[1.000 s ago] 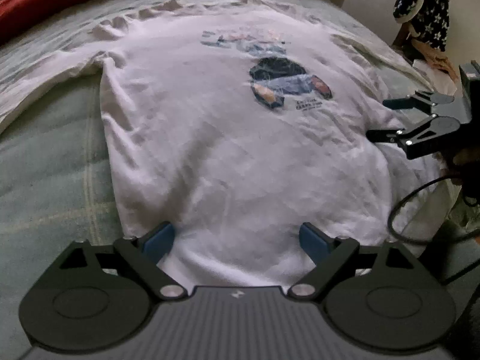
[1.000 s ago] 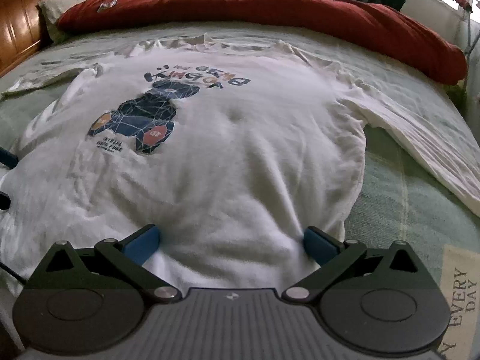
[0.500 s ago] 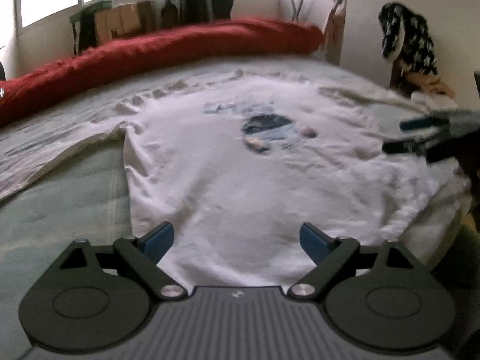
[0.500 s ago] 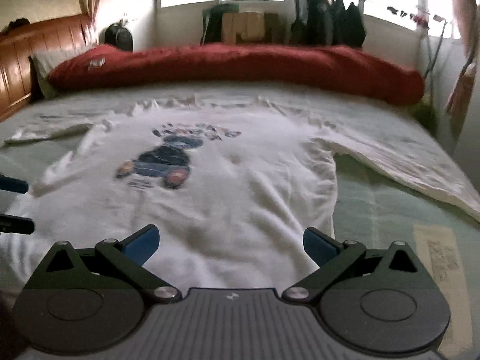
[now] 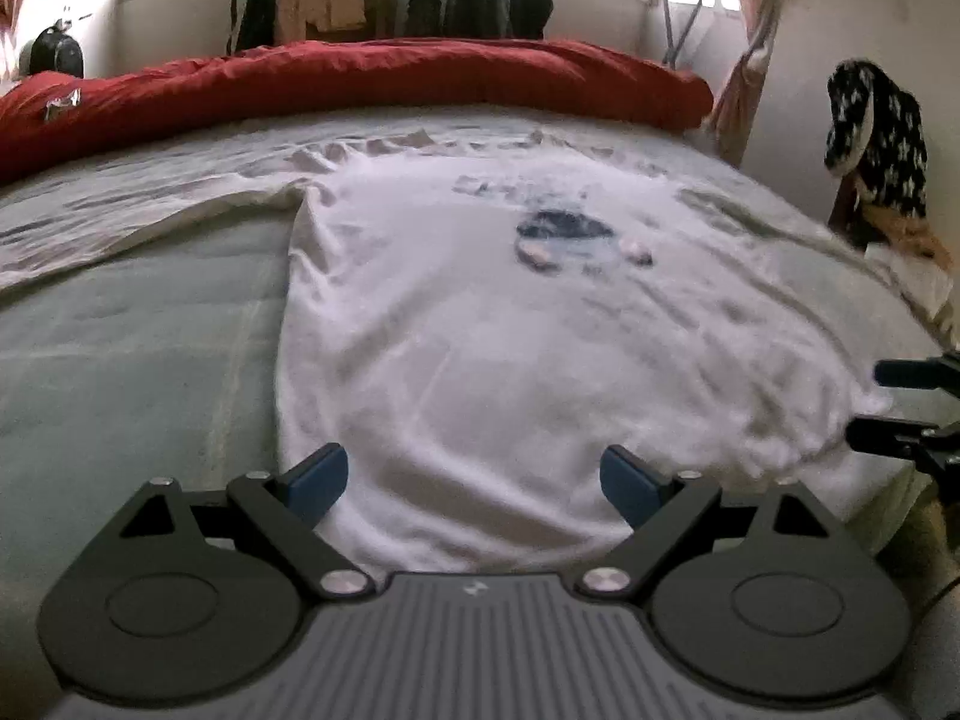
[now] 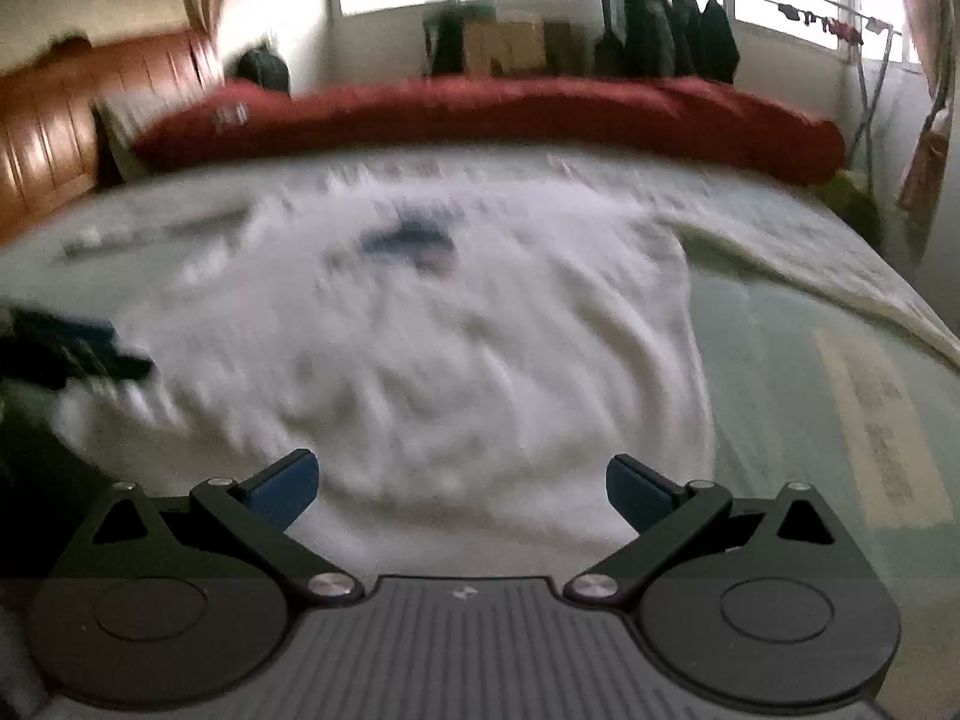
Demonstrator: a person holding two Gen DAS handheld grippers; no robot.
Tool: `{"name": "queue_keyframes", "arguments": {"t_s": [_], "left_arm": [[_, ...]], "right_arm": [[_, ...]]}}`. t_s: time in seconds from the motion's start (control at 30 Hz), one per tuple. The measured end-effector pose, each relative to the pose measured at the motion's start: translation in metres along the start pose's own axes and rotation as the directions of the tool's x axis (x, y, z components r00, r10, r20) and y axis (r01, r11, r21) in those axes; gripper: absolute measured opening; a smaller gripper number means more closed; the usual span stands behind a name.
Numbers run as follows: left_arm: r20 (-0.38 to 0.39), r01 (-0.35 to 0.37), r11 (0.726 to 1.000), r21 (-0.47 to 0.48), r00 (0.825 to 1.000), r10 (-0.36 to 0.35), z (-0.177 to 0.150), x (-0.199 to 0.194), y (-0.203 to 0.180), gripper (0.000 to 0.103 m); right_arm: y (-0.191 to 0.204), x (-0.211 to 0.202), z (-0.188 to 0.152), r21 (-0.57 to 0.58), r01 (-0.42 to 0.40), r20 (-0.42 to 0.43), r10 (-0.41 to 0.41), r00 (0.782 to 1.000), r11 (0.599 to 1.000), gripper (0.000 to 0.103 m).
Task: Fold clothes
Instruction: 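Sweep both open grippers along the shirt body toward the hem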
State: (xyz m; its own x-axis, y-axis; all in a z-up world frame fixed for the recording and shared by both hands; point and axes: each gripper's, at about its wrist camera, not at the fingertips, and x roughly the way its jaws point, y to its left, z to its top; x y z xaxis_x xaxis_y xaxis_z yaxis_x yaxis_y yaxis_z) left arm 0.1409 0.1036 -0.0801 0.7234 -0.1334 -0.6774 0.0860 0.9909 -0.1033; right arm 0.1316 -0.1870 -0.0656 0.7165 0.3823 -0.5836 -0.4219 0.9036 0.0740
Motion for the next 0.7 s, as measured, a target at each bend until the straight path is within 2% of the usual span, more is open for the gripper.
{"name": "queue_keyframes", "arguments": {"t_s": [0.07,0.17,0.2,0.37,0.5,0.6,0.7], "left_arm": [[-0.005,0.003,1.0,-0.019,1.0,-0.003,0.003,0.006,-0.002,0.091],[0.002,-0.017,0.999,-0.031,1.0,0.017,-0.005,0.011,0.002,0.091],[0.006,-0.016,0.999,-0.035,1.0,0.016,-0.007,0.009,0.004,0.091],[0.008,-0.014,0.997,-0.077,1.0,0.015,-0.006,0.002,0.008,0.091],[0.041,0.035,0.995,-0.095,0.999,-0.031,0.01,-0.005,0.004,0.091],[0.055,0.093,0.991,-0.1,0.995,-0.088,0.02,-0.001,0.0,0.091],[0.009,0.084,0.99,-0.113,0.996,-0.083,0.02,0.012,-0.002,0.091]], "right_arm": [[0.006,0.014,0.007,-0.012,-0.041,0.013,0.041,0.999,0.999,0.103],[0.008,0.037,0.005,-0.015,-0.057,-0.061,0.056,0.997,0.998,0.103],[0.005,0.037,-0.001,-0.025,-0.036,-0.069,0.034,0.997,0.999,0.103],[-0.031,0.008,-0.028,0.008,0.001,-0.05,-0.001,0.999,1.0,0.103],[-0.035,-0.006,-0.019,0.038,0.011,-0.019,-0.01,1.0,0.999,0.103],[-0.027,0.0,-0.002,0.055,-0.059,0.033,0.057,0.998,0.997,0.103],[-0.017,0.021,0.009,0.051,-0.108,0.022,0.107,0.994,0.993,0.103]]}}
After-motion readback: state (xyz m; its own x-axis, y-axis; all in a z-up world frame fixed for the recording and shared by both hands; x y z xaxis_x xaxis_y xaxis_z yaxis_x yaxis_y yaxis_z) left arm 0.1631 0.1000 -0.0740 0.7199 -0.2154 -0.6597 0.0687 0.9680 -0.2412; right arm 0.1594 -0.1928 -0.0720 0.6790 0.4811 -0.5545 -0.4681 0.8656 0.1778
